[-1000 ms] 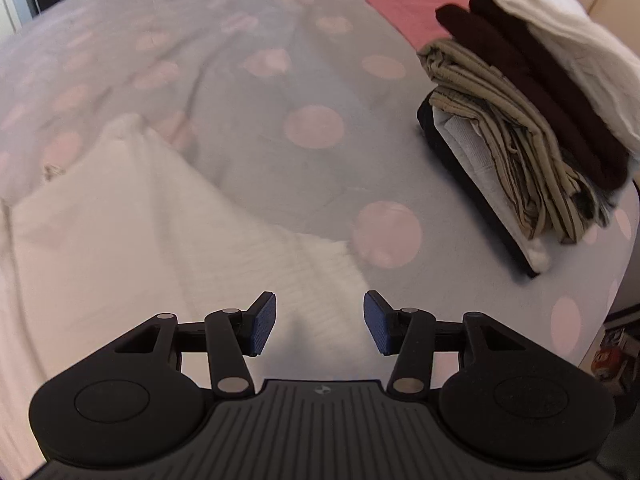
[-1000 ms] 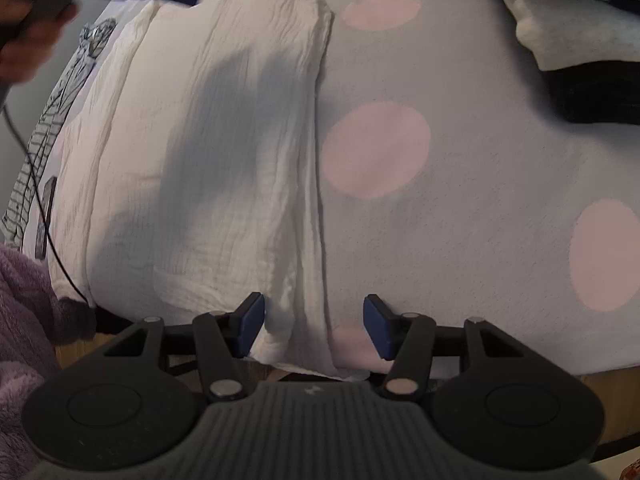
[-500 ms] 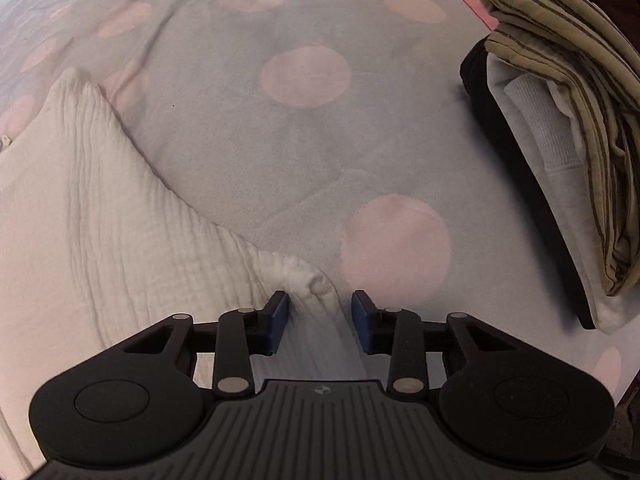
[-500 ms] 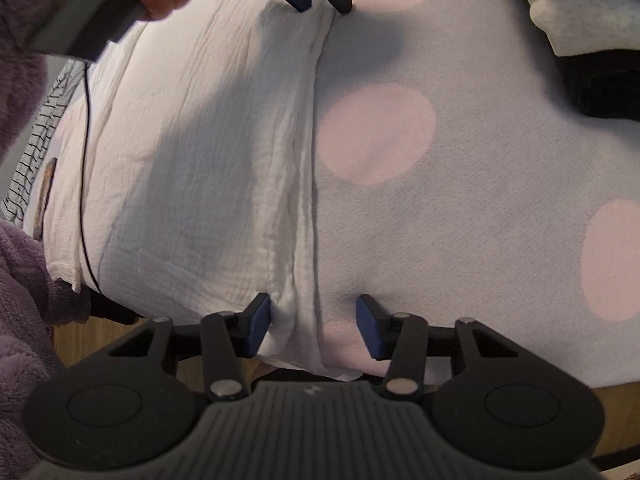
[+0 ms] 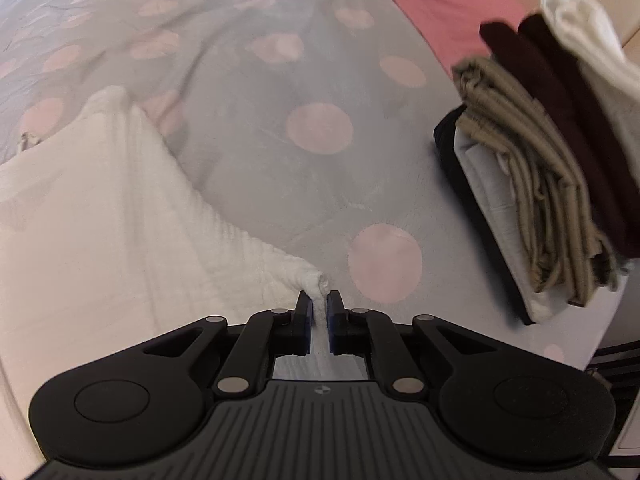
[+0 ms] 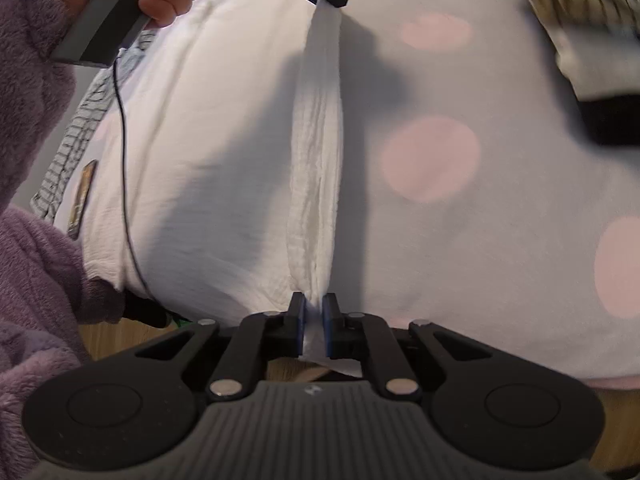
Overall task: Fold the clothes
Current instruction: 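Lift the shirt hem with the right gripper while the left gripper pinches the sleeve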
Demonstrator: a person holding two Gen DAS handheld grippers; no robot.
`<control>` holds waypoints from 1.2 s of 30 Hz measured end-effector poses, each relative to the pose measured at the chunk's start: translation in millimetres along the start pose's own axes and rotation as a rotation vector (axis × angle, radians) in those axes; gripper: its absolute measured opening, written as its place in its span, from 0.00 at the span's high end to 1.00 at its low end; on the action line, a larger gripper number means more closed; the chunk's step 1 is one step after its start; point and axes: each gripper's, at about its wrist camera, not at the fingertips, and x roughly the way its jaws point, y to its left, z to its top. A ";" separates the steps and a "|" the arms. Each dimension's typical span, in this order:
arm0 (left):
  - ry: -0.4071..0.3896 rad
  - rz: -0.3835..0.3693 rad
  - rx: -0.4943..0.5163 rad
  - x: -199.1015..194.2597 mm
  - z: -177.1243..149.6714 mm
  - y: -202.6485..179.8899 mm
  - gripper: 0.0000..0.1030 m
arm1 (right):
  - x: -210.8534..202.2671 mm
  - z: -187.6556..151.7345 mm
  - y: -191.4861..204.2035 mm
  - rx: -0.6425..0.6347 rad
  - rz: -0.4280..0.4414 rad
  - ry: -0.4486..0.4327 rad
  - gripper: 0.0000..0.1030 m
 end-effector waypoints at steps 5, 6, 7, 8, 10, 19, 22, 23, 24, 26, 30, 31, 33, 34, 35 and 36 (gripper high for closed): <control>-0.042 -0.050 -0.046 -47.3 -14.9 28.9 0.95 | -1.6 3.5 41.5 -0.084 0.037 0.000 0.90; -0.050 -0.056 -0.055 -55.1 -17.6 34.5 0.95 | 0.3 5.0 51.1 -0.104 0.049 0.004 0.90; -0.057 -0.062 -0.065 -62.5 -20.9 43.1 0.95 | -1.5 6.3 61.2 -0.124 0.065 0.008 0.90; -0.064 -0.068 -0.075 -69.9 -24.1 51.8 0.95 | 0.8 8.2 71.3 -0.143 0.082 0.012 0.90; -0.077 -0.074 -0.098 -75.6 -27.3 70.3 0.95 | 7.0 10.4 88.5 -0.172 0.109 0.018 0.90; -0.099 -0.100 -0.233 -41.9 -63.2 152.2 0.95 | 66.0 20.7 142.5 -0.219 0.151 0.120 0.90; -0.112 -0.114 -0.245 -25.8 -69.0 162.9 0.95 | 85.3 24.5 150.1 -0.225 0.134 0.150 0.90; -0.118 -0.120 -0.247 -20.1 -70.3 165.3 0.95 | 90.1 25.9 150.9 -0.220 0.128 0.156 0.89; -0.121 -0.125 -0.247 -15.1 -70.9 167.1 0.95 | 94.8 27.4 151.7 -0.215 0.121 0.163 0.89; -0.123 -0.127 -0.240 -6.6 -71.0 169.2 0.95 | 103.3 30.0 152.4 -0.204 0.110 0.175 0.89; -0.126 -0.111 -0.214 1.8 -70.7 168.8 0.95 | 117.6 32.1 158.0 -0.208 0.084 0.194 0.84; -0.132 -0.108 -0.211 0.3 -71.2 168.0 0.94 | 119.0 32.6 158.8 -0.218 0.088 0.205 0.83; -0.148 -0.079 -0.199 -7.3 -75.1 164.9 0.85 | 114.3 33.3 160.6 -0.238 0.092 0.208 0.70; -0.156 -0.064 -0.192 -11.4 -77.3 163.4 0.79 | 109.3 33.7 160.8 -0.250 0.090 0.205 0.58; -0.165 -0.048 -0.185 -15.6 -79.6 161.8 0.77 | 100.6 34.0 159.9 -0.262 0.089 0.189 0.57; -0.175 -0.027 -0.179 -21.6 -84.6 161.2 0.75 | 92.0 34.3 159.0 -0.275 0.087 0.172 0.57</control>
